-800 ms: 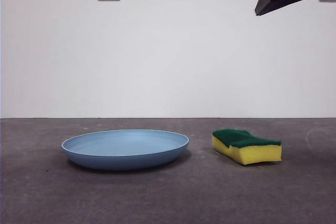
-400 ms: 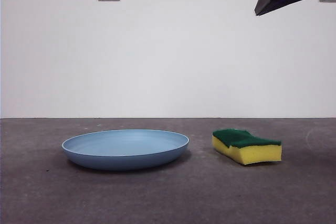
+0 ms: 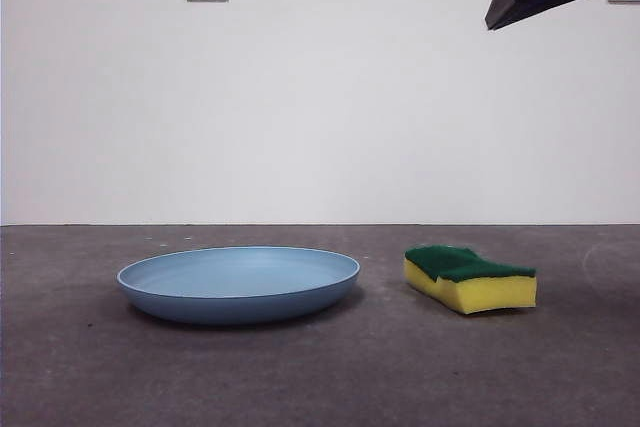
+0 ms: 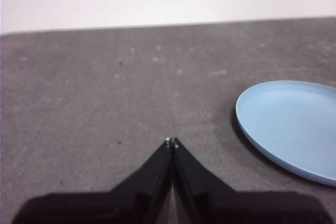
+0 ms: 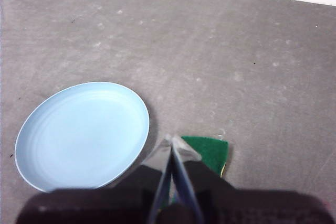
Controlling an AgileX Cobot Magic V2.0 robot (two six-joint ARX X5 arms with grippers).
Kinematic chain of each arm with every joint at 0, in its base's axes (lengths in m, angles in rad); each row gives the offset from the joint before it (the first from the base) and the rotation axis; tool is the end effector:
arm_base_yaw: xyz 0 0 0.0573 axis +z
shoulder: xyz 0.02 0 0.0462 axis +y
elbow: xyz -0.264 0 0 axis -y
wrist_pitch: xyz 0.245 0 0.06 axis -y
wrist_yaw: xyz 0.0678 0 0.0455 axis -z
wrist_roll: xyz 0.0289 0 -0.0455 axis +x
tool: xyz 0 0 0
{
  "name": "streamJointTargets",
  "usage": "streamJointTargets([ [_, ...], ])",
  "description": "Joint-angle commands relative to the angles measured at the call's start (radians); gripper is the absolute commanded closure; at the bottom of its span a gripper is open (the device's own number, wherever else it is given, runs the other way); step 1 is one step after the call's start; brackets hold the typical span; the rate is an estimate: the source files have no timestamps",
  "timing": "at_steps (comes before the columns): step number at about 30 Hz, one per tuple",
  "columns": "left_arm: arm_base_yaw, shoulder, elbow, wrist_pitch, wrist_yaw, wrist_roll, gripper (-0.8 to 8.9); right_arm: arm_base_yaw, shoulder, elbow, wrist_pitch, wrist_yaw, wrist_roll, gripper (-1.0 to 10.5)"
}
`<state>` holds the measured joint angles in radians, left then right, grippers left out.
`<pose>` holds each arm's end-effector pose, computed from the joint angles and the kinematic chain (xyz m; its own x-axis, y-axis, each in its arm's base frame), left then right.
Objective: Pick up the plate,pick up the cloth,clean the plate with the cloth
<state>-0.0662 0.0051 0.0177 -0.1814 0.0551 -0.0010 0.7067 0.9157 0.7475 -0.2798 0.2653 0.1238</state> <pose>0.0952 -0.0079 0.1517 0.9785 -0.1201 -0.1677 0.1201 0.9927 -0.0102 0.1547 0.1222 0.2895 0.8317 0.3654 -0.4180 -0.4028 0.9153 -0.0014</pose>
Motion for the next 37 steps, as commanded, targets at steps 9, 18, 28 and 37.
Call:
streamJointTargets([
  [9,0.003,-0.003,-0.014,0.003,-0.002,-0.006,8.17,0.0,-0.002,-0.006,0.008,0.003,0.01,9.5],
  [18,0.003,-0.003,-0.014,0.003,-0.002,-0.006,8.17,0.0,-0.002,-0.006,0.007,0.003,0.01,9.5],
  [28,0.003,-0.003,-0.014,0.003,-0.002,-0.006,8.17,0.0,-0.028,-0.006,0.002,0.003,-0.002,9.5],
  [37,0.003,-0.003,-0.014,0.003,-0.002,-0.006,8.17,-0.165,-0.19,-0.007,-0.13,-0.054,-0.229,9.5],
])
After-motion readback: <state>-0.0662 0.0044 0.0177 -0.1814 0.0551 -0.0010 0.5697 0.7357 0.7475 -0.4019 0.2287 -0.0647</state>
